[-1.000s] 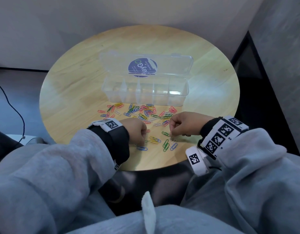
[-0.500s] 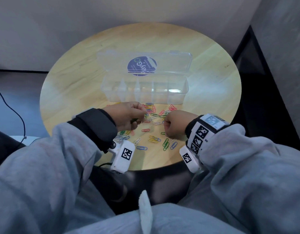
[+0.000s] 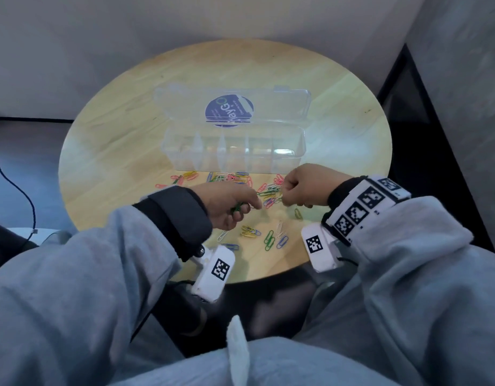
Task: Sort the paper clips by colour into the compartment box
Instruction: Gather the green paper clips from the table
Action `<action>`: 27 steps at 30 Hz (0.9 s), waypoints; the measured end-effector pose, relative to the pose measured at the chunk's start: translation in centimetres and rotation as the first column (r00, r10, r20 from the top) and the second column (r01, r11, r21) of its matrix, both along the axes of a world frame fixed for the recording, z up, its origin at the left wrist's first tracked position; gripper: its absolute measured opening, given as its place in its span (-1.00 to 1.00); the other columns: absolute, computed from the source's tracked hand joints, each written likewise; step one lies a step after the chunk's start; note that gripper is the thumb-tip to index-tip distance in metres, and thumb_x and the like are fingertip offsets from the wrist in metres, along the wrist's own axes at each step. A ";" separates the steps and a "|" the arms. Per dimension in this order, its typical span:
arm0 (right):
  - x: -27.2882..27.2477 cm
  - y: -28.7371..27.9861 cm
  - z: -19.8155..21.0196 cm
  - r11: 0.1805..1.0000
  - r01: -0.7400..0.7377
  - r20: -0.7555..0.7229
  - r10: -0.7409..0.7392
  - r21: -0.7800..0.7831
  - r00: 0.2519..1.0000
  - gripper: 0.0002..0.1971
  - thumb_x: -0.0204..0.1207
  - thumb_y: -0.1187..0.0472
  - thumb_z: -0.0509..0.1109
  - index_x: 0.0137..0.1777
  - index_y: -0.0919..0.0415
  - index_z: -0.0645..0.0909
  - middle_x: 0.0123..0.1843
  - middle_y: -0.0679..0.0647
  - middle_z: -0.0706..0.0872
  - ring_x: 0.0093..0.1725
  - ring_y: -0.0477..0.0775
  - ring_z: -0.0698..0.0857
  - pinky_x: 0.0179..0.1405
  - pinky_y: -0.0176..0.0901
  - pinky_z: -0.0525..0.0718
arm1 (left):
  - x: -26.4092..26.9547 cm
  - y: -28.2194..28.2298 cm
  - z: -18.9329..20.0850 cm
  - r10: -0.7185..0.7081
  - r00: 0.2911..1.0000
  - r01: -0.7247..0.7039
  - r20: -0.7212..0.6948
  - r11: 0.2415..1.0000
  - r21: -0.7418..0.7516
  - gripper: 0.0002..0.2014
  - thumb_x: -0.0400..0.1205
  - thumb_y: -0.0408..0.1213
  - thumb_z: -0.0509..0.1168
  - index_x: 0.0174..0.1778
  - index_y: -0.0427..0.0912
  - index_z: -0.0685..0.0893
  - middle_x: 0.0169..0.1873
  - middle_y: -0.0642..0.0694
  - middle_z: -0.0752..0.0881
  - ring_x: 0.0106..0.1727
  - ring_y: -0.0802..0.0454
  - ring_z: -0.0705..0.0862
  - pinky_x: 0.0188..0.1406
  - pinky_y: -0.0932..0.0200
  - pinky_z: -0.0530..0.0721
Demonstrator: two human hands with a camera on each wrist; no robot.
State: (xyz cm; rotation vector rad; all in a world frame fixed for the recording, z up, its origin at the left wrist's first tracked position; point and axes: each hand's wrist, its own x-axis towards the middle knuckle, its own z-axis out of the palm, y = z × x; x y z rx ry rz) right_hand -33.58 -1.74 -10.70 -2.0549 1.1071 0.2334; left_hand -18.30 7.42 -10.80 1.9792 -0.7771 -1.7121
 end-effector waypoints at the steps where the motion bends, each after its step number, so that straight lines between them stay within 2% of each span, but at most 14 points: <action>1: -0.3 -0.2 0.2 0.999 0.029 0.032 -0.029 0.018 0.999 -0.84 0.40 0.29 0.41 -0.37 0.15 0.52 -0.43 0.02 0.57 -0.47 -0.03 0.50 -0.38 -0.26 0.52 | -0.4 -0.1 -0.2 -0.156 0.974 0.159 0.167 0.987 -0.002 -0.89 0.55 -0.25 0.33 -0.28 -0.11 0.55 -0.51 0.01 0.43 -0.51 0.10 0.32 -0.58 0.33 0.27; 3: -0.8 -0.7 0.4 0.994 0.094 0.100 -0.099 0.061 0.990 -0.83 0.42 0.33 0.41 -0.35 0.16 0.53 -0.42 0.04 0.60 -0.48 -0.04 0.52 -0.36 -0.26 0.55 | -1.5 -0.1 -0.5 -0.410 0.799 0.444 0.441 0.896 0.029 -0.89 0.46 -0.13 0.44 -0.26 -0.03 0.65 -0.46 0.04 0.53 -0.41 0.08 0.45 -0.46 0.27 0.37; 4: -1.1 -0.9 0.4 0.986 0.132 0.138 -0.145 0.099 0.980 -0.83 0.42 0.35 0.41 -0.34 0.17 0.54 -0.41 0.05 0.60 -0.50 -0.04 0.52 -0.39 -0.28 0.55 | -2.1 -0.1 -0.5 -0.466 0.705 0.520 0.534 0.852 0.056 -0.89 0.43 -0.10 0.46 -0.24 0.00 0.69 -0.41 0.08 0.59 -0.33 0.10 0.53 -0.42 0.28 0.41; 7: -1.7 -1.2 0.3 0.948 0.224 0.226 -0.275 0.224 0.935 -0.85 0.44 0.45 0.33 -0.18 0.19 0.63 -0.41 0.07 0.58 -0.59 -0.11 0.49 -0.54 -0.35 0.50 | -3.7 -0.5 -0.9 -0.514 0.538 0.589 0.668 0.796 0.138 -0.77 0.39 -0.05 0.49 -0.12 -0.06 0.75 -0.23 0.04 0.71 -0.16 0.06 0.63 -0.43 0.32 0.42; 9: -1.8 -1.1 0.2 0.919 0.238 0.243 -0.320 0.314 0.916 -0.75 0.46 0.52 0.23 -0.08 0.25 0.68 -0.45 0.06 0.52 -0.63 -0.14 0.44 -0.57 -0.36 0.46 | -4.2 -0.6 -1.5 -0.554 0.485 0.614 0.677 0.767 0.187 -0.68 0.38 -0.02 0.50 -0.05 -0.12 0.76 -0.11 -0.05 0.78 -0.12 -0.02 0.67 -0.38 0.27 0.46; 12: -1.6 -1.0 0.5 0.881 0.232 0.253 -0.355 0.412 0.900 -0.69 0.48 0.54 0.14 -0.24 0.26 0.66 -0.50 0.07 0.43 -0.56 -0.07 0.41 -0.57 -0.34 0.42 | -4.5 -0.5 -2.1 -0.567 0.452 0.617 0.689 0.756 0.218 -0.67 0.37 -0.02 0.50 -0.07 -0.16 0.76 -0.09 -0.11 0.80 -0.05 -0.09 0.75 -0.24 0.19 0.57; 14: -1.5 -1.1 0.5 0.863 0.245 0.259 -0.385 0.443 0.886 -0.70 0.52 0.51 0.14 -0.31 0.26 0.64 -0.44 0.10 0.44 -0.48 -0.03 0.41 -0.60 -0.35 0.43 | -4.7 -0.4 -2.5 -0.559 0.446 0.615 0.699 0.759 0.215 -0.71 0.38 -0.07 0.48 -0.09 -0.17 0.76 -0.10 -0.13 0.81 -0.03 -0.11 0.75 -0.22 0.16 0.59; 18: -1.4 -1.3 0.6 0.838 0.281 0.247 -0.429 0.467 0.869 -0.73 0.54 0.50 0.16 -0.31 0.31 0.59 -0.38 0.14 0.46 -0.45 -0.01 0.43 -0.66 -0.39 0.45 | -4.6 -0.6 -2.8 -0.556 0.465 0.596 0.689 0.772 0.221 -0.76 0.39 -0.14 0.47 -0.11 -0.18 0.79 -0.10 -0.13 0.82 -0.05 -0.09 0.77 -0.22 0.17 0.61; 23: -1.3 -1.3 1.0 0.828 0.269 0.258 -0.435 0.492 0.863 -0.78 0.56 0.50 0.19 -0.29 0.35 0.55 -0.35 0.16 0.52 -0.42 0.00 0.47 -0.63 -0.40 0.49 | -4.4 -0.7 -3.0 -0.550 0.497 0.582 0.671 0.785 0.213 -0.77 0.40 -0.15 0.47 -0.10 -0.19 0.80 -0.11 -0.12 0.83 -0.08 -0.08 0.78 -0.25 0.19 0.60; 27: -1.4 -1.4 1.0 0.830 0.274 0.272 -0.441 0.486 0.855 -0.75 0.57 0.52 0.16 -0.29 0.35 0.56 -0.33 0.17 0.54 -0.43 0.00 0.49 -0.63 -0.42 0.51 | -4.1 -0.5 -2.9 -0.540 0.539 0.558 0.646 0.804 0.206 -0.79 0.42 -0.16 0.46 -0.11 -0.18 0.78 -0.26 -0.07 0.72 -0.21 -0.04 0.66 -0.28 0.21 0.56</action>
